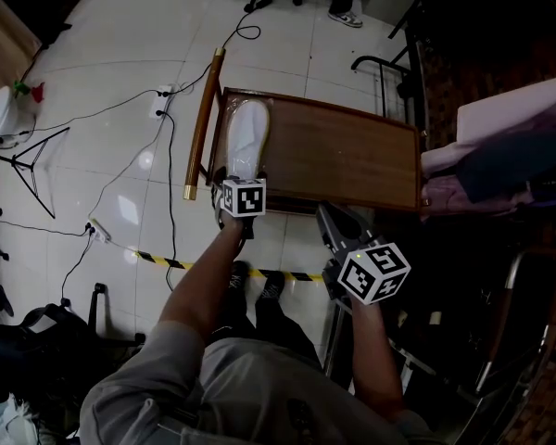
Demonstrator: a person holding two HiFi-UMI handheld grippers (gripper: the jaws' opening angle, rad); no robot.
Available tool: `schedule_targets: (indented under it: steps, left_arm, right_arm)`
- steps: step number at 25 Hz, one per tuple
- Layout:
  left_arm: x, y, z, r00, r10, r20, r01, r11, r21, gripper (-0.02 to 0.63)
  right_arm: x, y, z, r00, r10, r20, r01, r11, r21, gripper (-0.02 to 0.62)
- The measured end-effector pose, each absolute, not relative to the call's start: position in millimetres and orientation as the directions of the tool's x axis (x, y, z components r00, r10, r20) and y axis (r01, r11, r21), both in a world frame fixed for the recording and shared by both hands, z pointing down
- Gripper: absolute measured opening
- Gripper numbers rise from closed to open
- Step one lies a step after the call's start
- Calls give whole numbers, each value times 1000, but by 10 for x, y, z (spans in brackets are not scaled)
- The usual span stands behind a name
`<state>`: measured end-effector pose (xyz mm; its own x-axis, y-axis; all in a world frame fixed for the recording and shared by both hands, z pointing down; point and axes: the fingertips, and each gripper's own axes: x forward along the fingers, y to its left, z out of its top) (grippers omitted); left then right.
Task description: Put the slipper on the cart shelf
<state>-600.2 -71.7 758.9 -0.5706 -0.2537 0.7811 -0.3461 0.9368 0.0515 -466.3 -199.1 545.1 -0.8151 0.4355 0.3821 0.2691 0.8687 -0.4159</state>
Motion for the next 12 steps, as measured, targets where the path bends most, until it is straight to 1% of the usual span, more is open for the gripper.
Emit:
schedule_targets:
  steps: [5,12]
  left_arm:
    - [-5930,-679,7531,-558,-262,787,-348,935,64,443]
    - [-5867,-671,7099,-606,-305,735,-378,923,71,437]
  right_arm:
    - [-4629,-2008,5394,-821,433,372,272,870,-412,0]
    - [-4563,-1939,5231,-827,444,344,293,864,-410,0]
